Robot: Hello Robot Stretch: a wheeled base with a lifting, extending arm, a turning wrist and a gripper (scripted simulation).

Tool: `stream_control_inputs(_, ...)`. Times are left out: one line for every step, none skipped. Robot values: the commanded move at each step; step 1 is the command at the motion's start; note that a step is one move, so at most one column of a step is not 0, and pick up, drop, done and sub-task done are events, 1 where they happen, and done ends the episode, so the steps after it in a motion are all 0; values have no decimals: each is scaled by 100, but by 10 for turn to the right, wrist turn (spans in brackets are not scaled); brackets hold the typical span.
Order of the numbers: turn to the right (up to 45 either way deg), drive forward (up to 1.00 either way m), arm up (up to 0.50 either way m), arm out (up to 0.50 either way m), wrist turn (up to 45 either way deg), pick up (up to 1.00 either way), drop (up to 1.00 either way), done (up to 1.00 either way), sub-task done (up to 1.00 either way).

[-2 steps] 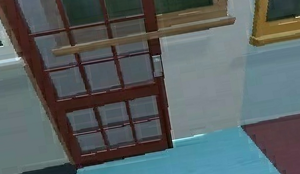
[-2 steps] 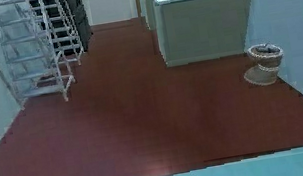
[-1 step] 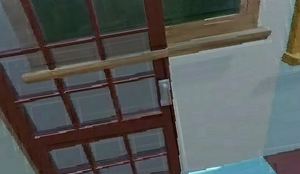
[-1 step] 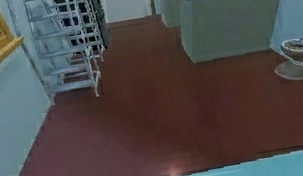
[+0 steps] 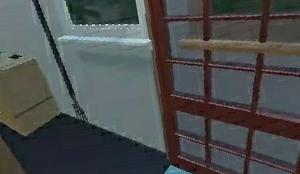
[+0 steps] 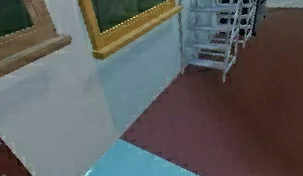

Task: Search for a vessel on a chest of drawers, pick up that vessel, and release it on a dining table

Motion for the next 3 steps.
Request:
stream_control_inputs(0, 80, 0, 0, 0, 0, 0, 0, 0)
stream_control_inputs(-450, 0, 0, 0, 0, 0, 0, 0, 0)
stream_control_inputs(-30, 0, 0, 0, 0, 0, 0, 0, 0)
